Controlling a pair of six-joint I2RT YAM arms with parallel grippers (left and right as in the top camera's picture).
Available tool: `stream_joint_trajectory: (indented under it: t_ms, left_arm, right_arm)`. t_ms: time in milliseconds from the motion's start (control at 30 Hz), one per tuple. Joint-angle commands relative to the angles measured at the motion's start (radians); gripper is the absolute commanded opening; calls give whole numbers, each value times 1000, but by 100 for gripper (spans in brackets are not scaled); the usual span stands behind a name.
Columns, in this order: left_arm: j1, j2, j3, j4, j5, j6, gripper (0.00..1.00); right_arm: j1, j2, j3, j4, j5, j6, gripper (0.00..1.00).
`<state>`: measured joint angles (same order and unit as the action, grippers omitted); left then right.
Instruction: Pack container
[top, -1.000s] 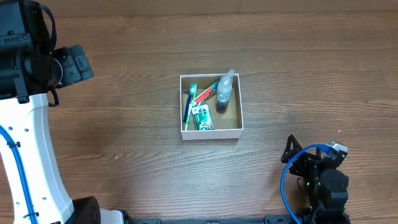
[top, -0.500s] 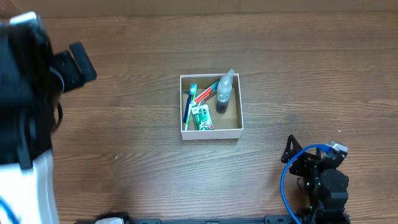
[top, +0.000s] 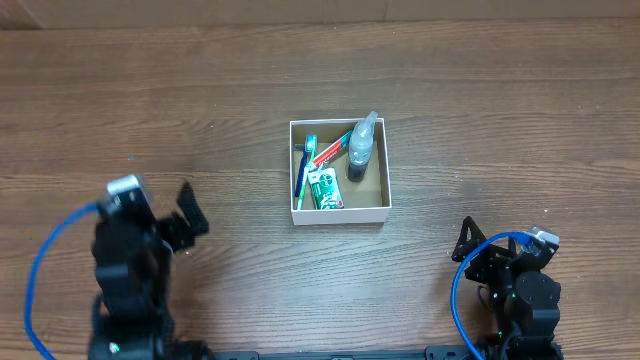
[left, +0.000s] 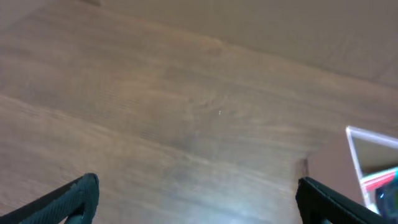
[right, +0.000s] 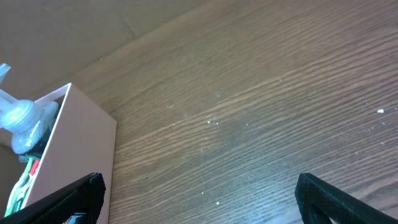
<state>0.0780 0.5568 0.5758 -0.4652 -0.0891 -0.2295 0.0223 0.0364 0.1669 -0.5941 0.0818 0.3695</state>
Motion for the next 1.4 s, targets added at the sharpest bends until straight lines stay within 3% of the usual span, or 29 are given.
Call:
stream_joint_trajectory:
  t_ms: [0, 267, 533, 1367]
  left_arm:
    - [-6, -163, -152, 23, 12, 16, 100]
    - [-30, -420, -304, 20, 12, 16, 100]
    - [-34, -555, -407, 21, 39, 12, 100]
    - [-34, -553, -449, 24, 37, 12, 100]
  right_arm:
    - [6, -9, -13, 2, 3, -3, 100]
    - [6, -9, -13, 2, 3, -3, 100]
    - [6, -9, -13, 2, 3, -3, 100]
    - [6, -9, -13, 2, 3, -3, 100]
